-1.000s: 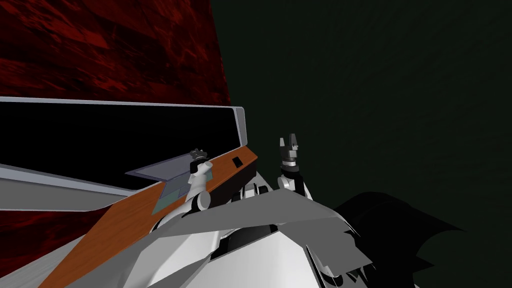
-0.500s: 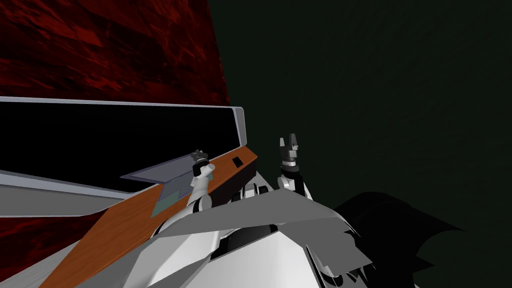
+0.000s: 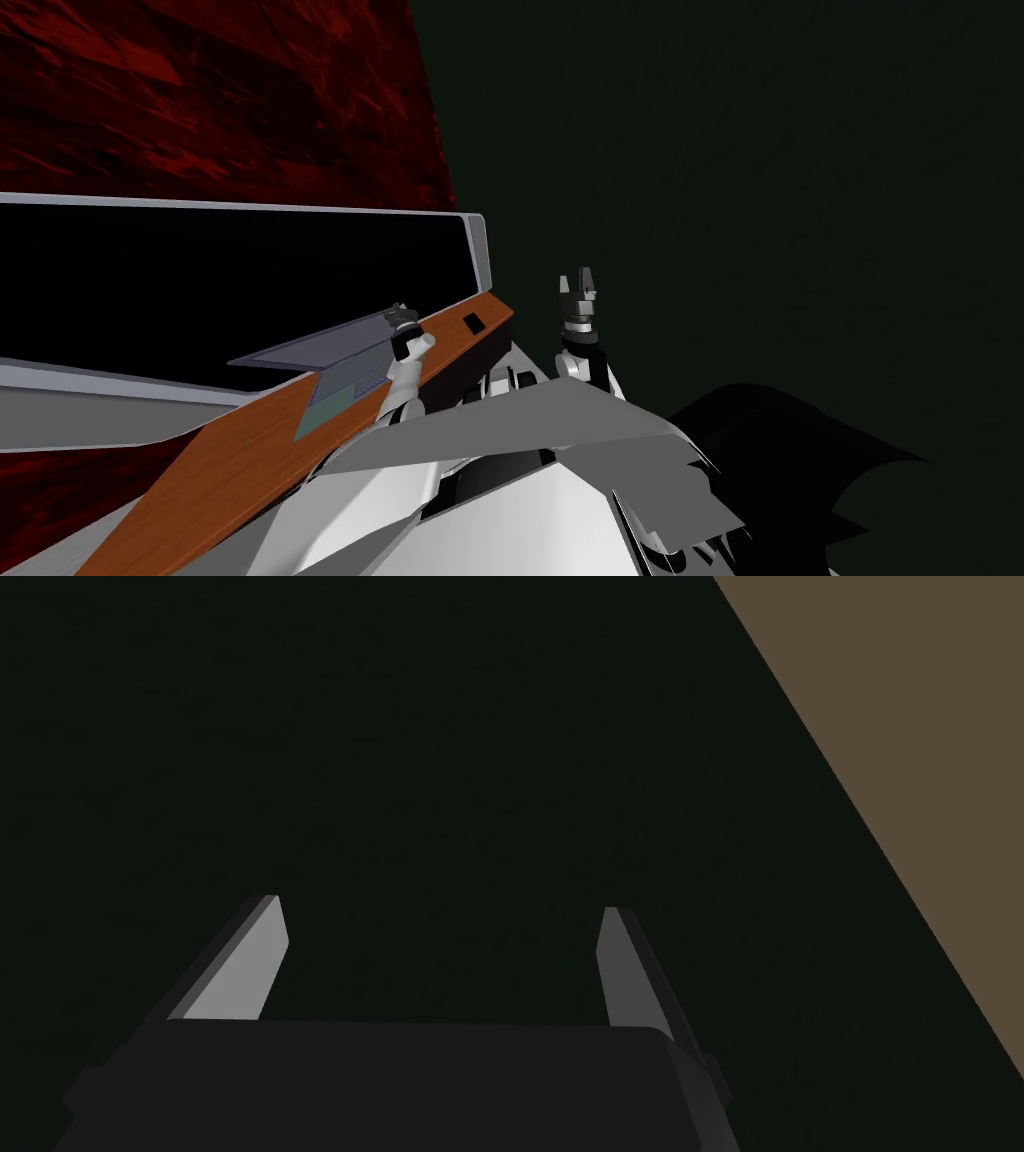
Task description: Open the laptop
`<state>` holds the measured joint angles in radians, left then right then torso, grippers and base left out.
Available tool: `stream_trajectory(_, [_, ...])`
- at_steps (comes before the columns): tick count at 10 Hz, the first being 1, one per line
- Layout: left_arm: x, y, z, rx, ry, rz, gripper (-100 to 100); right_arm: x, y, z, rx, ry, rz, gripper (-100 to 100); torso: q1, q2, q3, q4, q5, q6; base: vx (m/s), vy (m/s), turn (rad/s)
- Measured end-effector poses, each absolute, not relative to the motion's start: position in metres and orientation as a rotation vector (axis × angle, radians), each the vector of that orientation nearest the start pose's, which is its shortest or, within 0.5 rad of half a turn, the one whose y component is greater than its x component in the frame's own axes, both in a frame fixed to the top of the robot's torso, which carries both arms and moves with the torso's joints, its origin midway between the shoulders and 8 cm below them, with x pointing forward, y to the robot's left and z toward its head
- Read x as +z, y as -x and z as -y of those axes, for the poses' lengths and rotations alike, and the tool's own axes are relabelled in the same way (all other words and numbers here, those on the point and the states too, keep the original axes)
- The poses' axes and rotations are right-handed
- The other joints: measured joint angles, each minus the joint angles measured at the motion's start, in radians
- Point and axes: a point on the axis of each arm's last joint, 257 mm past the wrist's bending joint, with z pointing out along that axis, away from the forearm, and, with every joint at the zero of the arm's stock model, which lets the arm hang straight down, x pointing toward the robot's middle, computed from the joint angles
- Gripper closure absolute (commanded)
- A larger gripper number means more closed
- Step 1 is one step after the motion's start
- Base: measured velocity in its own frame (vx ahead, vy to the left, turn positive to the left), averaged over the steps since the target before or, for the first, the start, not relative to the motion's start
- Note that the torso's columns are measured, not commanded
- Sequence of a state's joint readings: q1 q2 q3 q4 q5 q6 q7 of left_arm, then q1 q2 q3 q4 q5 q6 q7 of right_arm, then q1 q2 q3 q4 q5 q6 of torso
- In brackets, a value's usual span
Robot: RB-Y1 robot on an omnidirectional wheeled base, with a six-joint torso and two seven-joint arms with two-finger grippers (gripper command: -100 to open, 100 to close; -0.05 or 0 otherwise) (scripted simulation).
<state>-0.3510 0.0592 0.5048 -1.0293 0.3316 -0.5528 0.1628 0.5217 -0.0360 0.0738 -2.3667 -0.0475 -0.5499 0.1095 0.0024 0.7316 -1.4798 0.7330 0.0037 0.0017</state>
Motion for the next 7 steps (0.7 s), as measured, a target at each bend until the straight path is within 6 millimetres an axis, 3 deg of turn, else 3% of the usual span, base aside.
stream_trajectory(7, [-0.190, -0.521, -0.440, -1.368, 1.297, -0.229, 100, 0.063, -0.318, 0.256, 1.324, -0.544, -0.554, 0, 0.000, 0.006, 0.004, 0.002, -0.001, -0.004, -0.012, 0.014, -0.043])
